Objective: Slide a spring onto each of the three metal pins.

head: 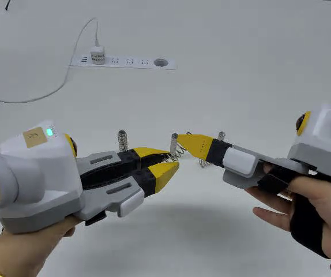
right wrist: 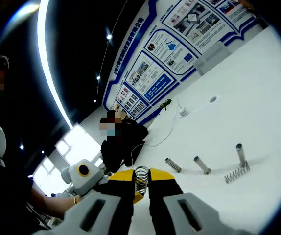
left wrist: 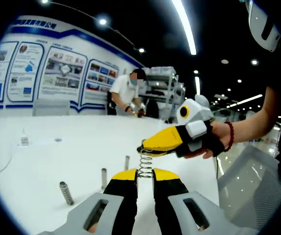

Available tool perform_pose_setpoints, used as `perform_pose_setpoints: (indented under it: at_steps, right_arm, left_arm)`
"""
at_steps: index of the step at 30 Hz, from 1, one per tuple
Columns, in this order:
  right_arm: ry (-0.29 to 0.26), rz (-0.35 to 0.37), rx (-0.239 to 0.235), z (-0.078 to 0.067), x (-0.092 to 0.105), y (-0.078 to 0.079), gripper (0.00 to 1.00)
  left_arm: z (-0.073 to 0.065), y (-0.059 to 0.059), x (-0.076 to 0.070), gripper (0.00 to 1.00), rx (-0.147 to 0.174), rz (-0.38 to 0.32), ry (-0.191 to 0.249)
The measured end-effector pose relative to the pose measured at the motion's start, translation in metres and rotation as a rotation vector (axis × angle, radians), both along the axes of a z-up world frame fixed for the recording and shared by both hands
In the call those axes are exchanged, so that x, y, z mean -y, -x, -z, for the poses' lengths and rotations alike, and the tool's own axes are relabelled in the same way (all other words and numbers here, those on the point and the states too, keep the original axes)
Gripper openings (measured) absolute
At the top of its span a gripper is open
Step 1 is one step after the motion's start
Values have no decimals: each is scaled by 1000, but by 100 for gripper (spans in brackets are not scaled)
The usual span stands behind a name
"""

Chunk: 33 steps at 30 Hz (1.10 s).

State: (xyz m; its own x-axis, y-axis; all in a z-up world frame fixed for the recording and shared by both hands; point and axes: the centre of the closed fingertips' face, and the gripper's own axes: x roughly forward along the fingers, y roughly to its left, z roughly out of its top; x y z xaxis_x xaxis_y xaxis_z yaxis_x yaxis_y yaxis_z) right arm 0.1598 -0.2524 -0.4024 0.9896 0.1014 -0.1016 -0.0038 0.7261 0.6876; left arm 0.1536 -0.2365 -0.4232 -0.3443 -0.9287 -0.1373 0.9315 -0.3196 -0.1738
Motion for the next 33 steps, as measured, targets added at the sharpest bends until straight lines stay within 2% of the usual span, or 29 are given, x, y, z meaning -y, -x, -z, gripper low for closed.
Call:
perform_pose_setpoints:
  at_steps: [1, 3, 5, 8, 11, 14, 16, 19, 22, 25, 28, 30, 33]
  right_arm:
    - [17, 0, -5, 0, 0, 0, 11]
    - [51, 8, -13, 1, 2, -1, 11]
    - [63, 14, -15, 1, 4, -1, 11]
    - [120, 34, -27, 1, 11, -2, 11]
    - [165, 51, -38, 1, 18, -3, 11]
    - [198, 59, -40, 0, 22, -4, 11]
    - [246, 58, -53, 1, 26, -5, 11]
    - [279, 60, -57, 0, 28, -6, 11]
    - [325, 65, -66, 0, 32, -8, 11]
    - [364, 63, -76, 2, 35, -11, 11]
    - [404, 63, -96, 5, 38, -15, 11]
    - [439, 67, -105, 7, 41, -18, 11]
    - [525, 73, -133, 10, 49, -23, 11]
  left_arm:
    - [1, 0, 0, 12, 15, 1, -8]
    - [6, -2, -1, 12, 64, 0, -27]
    - [8, -3, -2, 14, 71, -7, -36]
    - [13, -9, -4, 19, 98, -30, -56]
    - [22, -16, -11, 24, 147, -49, -93]
    - [26, -21, -16, 26, 145, -62, -106]
    - [28, -25, -19, 28, 147, -71, -112]
    - [30, -29, -23, 31, 168, -86, -123]
    - [32, -33, -26, 35, 166, -101, -130]
    - [35, -35, -29, 38, 185, -115, -143]
    - [39, -37, -31, 44, 191, -123, -156]
    - [41, -38, -32, 46, 194, -133, -161]
    - [43, -40, -35, 51, 199, -142, -163]
